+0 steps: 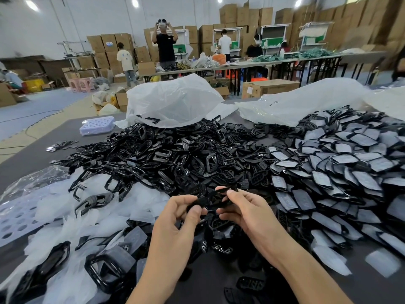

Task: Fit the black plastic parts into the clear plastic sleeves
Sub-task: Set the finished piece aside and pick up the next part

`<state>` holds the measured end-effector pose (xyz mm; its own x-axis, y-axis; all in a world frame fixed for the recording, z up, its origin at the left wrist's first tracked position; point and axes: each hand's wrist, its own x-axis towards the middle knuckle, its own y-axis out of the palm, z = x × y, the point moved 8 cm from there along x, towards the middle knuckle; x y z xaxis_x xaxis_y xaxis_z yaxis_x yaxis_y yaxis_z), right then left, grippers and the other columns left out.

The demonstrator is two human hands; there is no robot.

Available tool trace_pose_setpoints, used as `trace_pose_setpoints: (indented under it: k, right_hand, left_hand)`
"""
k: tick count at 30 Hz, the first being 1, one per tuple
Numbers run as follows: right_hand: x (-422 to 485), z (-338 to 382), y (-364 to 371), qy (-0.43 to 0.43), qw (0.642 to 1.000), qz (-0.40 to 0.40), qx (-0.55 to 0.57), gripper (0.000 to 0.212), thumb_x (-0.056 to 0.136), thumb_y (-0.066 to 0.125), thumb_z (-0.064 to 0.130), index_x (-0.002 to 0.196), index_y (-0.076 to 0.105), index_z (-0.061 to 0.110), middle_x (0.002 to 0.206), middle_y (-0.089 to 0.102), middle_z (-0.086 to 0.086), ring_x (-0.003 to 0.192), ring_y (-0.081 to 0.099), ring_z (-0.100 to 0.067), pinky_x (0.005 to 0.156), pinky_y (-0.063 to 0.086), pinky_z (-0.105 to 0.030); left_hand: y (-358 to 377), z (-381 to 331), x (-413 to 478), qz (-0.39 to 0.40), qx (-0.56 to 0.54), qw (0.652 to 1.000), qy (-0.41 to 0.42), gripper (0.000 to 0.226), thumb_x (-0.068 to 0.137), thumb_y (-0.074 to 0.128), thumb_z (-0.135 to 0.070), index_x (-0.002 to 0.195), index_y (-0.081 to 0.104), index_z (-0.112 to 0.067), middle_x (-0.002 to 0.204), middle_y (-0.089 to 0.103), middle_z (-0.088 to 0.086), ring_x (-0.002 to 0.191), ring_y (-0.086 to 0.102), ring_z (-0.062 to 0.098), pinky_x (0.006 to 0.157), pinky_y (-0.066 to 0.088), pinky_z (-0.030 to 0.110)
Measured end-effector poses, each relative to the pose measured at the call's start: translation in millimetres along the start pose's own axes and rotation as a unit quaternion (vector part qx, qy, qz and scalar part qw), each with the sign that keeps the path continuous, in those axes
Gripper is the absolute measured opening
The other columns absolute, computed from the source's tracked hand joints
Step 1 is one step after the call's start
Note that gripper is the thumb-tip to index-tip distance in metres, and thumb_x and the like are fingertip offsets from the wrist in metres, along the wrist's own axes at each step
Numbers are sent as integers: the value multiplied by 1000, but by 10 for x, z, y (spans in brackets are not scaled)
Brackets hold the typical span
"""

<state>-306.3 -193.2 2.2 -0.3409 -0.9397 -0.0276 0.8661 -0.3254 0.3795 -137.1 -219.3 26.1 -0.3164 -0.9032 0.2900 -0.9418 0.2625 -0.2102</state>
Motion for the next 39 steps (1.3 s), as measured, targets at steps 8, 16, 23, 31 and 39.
trace_pose_setpoints:
  k: [8,16,23,31,39]
  right_hand:
    - [-110,-31,206,-20,993,84,-79,29,105,53,17,110,79,29,96,76,0,85,73,-16,76,57,-23]
    - [-159,-51,361,-16,987,158,-8,29,98,55,26,114,77,17,102,76,-12,87,71,-18,79,57,-26]
    - [-210,-3,368,-43,981,163,-96,25,104,55,21,116,77,25,101,77,-4,87,72,-15,80,57,-24]
    - [-171,272,27,-175,954,-37,-239,18,101,62,19,104,72,33,88,77,9,78,74,-7,70,55,-15]
    - [-47,265,-476,-150,965,-196,-93,10,100,64,16,105,67,24,87,78,6,81,77,-13,71,57,-16]
  left_hand:
    - [-43,18,34,-10,-14,1000,15,12,85,66,-37,93,72,-44,106,69,-18,85,66,4,73,50,17]
    - [-45,9,35,-7,-54,998,15,21,83,67,-36,102,71,-44,78,69,-10,68,60,6,65,50,13]
    - [-84,30,30,-13,26,999,21,32,93,69,-20,103,65,-50,73,64,-14,63,56,-2,62,45,9]
    - [-166,-119,-38,-64,270,956,97,25,96,41,-50,119,52,-52,101,62,-32,101,59,-4,84,48,26]
    - [171,-134,-112,102,426,882,175,40,95,37,-59,119,59,-36,105,56,-22,101,56,6,90,46,27]
